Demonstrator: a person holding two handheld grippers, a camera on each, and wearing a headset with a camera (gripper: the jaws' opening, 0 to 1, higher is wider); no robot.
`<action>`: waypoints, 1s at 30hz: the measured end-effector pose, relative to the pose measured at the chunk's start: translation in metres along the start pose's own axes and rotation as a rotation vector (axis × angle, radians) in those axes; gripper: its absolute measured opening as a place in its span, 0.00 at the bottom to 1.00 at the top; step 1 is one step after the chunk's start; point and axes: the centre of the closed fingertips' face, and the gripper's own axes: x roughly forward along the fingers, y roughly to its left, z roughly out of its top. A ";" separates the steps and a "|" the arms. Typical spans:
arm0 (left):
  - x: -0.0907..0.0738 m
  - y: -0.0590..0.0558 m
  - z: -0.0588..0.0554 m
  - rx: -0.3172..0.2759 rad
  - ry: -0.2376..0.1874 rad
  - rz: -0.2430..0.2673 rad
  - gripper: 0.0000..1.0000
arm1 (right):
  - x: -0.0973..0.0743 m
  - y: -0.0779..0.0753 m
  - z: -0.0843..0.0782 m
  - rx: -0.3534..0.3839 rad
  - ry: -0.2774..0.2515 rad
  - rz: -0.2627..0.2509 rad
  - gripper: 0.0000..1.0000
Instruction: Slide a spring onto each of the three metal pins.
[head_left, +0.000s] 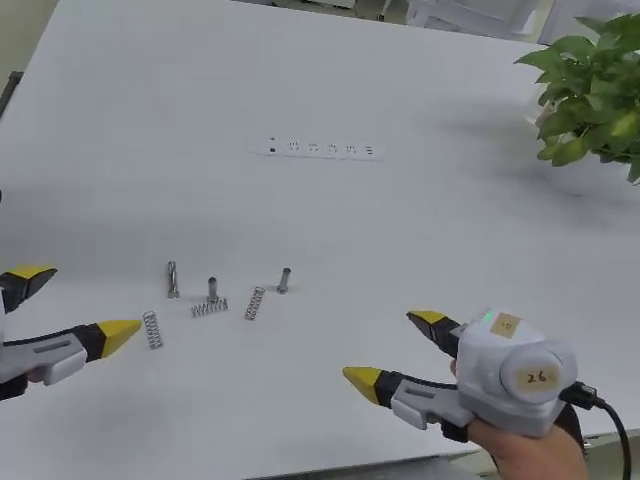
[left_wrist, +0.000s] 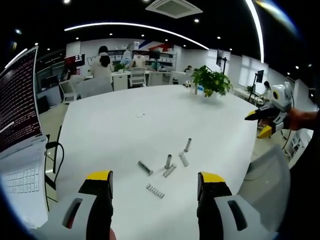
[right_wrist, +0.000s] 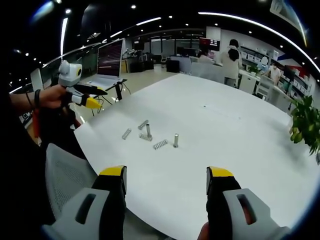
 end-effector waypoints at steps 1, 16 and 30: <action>0.002 0.001 0.000 0.000 0.001 -0.002 0.65 | 0.000 0.000 0.000 0.004 0.001 0.000 0.63; 0.035 0.017 0.001 0.006 0.023 -0.016 0.58 | 0.005 0.002 -0.003 0.007 0.021 -0.008 0.63; 0.074 0.025 -0.009 -0.030 0.035 -0.020 0.51 | 0.004 0.002 -0.006 0.010 0.034 -0.013 0.62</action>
